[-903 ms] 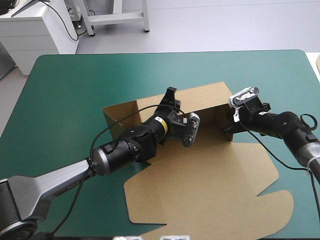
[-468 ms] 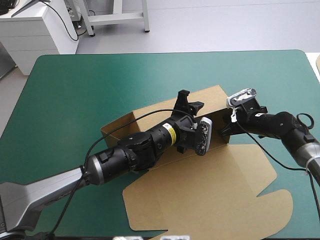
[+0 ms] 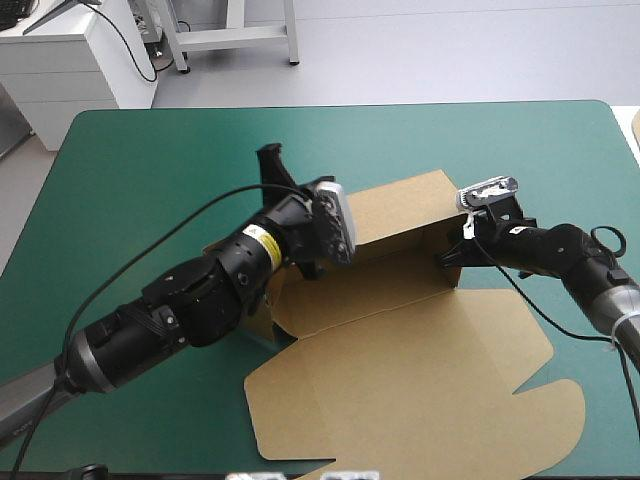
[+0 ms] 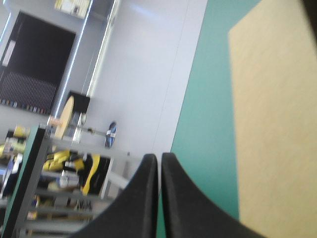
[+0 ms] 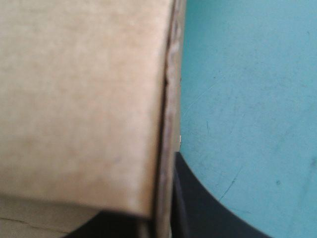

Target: Fold the box

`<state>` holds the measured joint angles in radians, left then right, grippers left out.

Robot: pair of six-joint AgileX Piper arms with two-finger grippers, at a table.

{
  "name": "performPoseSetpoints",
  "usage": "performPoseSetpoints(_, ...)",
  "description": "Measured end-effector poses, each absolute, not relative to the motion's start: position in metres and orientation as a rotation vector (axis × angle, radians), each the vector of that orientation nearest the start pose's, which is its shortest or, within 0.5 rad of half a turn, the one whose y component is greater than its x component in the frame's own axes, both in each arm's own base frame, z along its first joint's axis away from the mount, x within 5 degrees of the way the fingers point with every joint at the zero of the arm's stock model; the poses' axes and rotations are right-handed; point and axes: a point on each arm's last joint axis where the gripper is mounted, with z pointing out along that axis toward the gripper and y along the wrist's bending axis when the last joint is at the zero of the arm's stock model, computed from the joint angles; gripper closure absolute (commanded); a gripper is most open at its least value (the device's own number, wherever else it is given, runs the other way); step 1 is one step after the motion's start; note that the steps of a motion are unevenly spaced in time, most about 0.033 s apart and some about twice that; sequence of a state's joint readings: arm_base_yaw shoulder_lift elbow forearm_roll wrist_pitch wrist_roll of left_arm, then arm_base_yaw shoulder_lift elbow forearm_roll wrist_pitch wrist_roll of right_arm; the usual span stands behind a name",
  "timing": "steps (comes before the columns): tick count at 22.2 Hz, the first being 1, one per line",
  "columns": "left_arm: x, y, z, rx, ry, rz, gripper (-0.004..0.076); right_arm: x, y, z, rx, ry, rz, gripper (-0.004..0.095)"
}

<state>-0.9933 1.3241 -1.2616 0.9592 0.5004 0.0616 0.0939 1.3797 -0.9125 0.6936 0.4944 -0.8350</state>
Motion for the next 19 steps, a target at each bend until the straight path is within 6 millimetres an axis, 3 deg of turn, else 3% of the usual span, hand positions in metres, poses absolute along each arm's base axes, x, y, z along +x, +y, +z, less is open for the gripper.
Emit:
performPoseSetpoints(4, 0.226, -0.193, 0.412, 1.213, 1.419, 0.450, 0.0729, 0.279, 0.052, 0.276, -0.411, 2.313, 0.311, 0.0906)
performPoseSetpoints(5, 0.241, -0.173, 0.412, 1.116, 1.505, 0.475, 0.0729, 0.276, 0.051, 0.278, -0.365, 2.338, 0.317, 0.0906)
performPoseSetpoints(9, 0.269, -0.126, 0.411, 0.872, 1.667, 0.511, 0.0729, 0.271, 0.049, 0.284, -0.323, 2.386, 0.323, 0.0906)
performPoseSetpoints(10, 0.278, -0.101, 0.412, 0.737, 1.734, 0.528, 0.0729, 0.271, 0.050, 0.290, -0.317, 2.419, 0.331, 0.0906)
performPoseSetpoints(16, 0.292, -0.020, 0.402, 0.232, 1.990, 0.475, 0.0729, 0.274, 0.050, 0.347, -0.279, 2.563, 0.362, 0.0906)
performPoseSetpoints(19, 0.289, -0.004, 0.395, 0.095, 2.084, 0.440, 0.0729, 0.289, 0.054, 0.347, -0.288, 2.714, 0.400, 0.0907)
